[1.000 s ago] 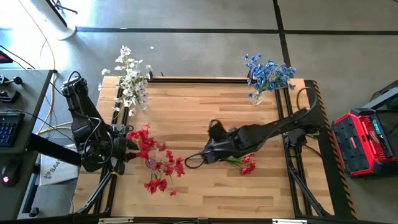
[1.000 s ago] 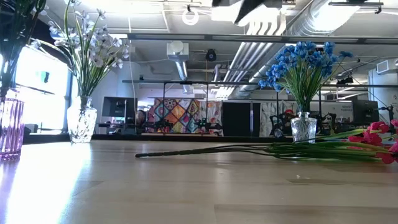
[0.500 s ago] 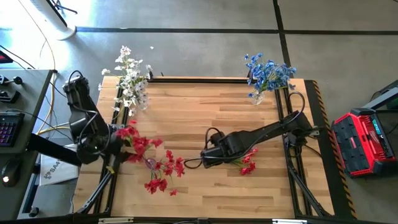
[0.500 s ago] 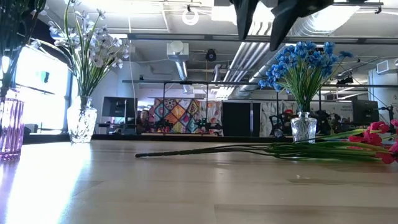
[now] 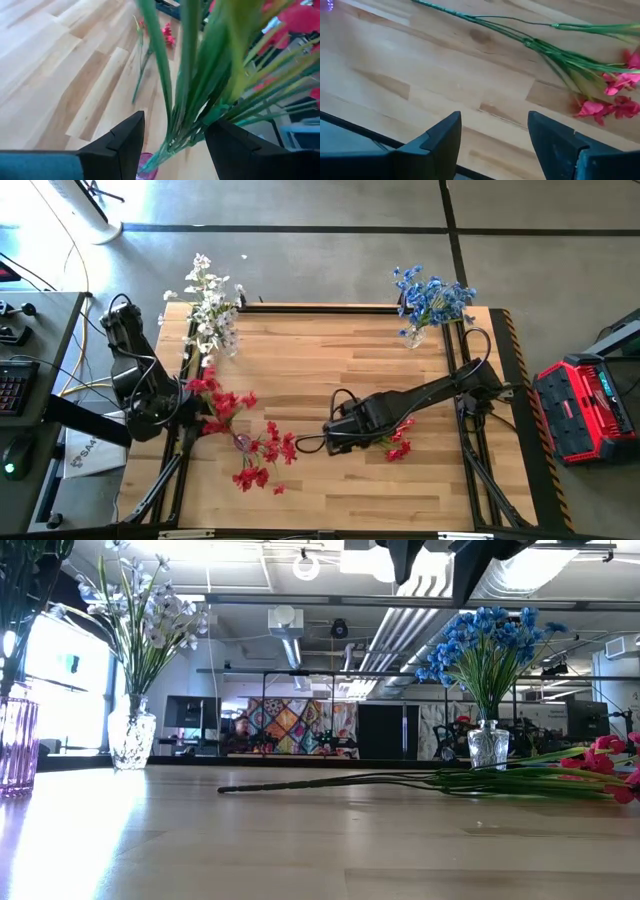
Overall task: Sort flowers into vase by color
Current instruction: Put the left red flowers into the purple vase
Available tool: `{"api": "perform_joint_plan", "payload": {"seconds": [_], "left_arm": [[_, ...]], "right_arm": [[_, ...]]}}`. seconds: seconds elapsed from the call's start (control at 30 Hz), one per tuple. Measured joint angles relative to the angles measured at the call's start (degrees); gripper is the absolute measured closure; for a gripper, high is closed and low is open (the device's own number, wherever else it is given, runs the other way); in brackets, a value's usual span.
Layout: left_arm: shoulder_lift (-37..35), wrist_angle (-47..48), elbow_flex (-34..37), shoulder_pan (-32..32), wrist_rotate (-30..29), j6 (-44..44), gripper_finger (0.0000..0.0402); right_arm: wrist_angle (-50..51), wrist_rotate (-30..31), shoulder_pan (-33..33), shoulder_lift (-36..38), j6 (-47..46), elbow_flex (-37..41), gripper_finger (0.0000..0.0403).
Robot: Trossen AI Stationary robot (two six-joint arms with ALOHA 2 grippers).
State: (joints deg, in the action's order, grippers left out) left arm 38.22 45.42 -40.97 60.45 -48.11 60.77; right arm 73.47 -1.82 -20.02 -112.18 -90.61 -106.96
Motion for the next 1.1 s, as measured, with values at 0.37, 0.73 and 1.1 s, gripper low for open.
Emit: {"api": "perform_joint_plan", "payload": {"seconds": [0.37,0.73,1.1], "left_arm": [[-0.75,7.62,0.00,-3.19,1.56,20.93,0.0170],[-5.19,7.53,0.00,-4.20,5.16,19.72,0.0113],[-4.41,7.39,0.00,-4.18,3.11,17.02,0.0106]], "right_arm": [[-0.60,-2.40,-1.07,-0.22,-11.77,0.00,0.0187],[-0.88,-5.73,-1.29,-0.24,-13.12,0.00,0.0188],[-2.05,-5.69,-1.92,-0.26,-12.90,0.00,0.0188]]}}
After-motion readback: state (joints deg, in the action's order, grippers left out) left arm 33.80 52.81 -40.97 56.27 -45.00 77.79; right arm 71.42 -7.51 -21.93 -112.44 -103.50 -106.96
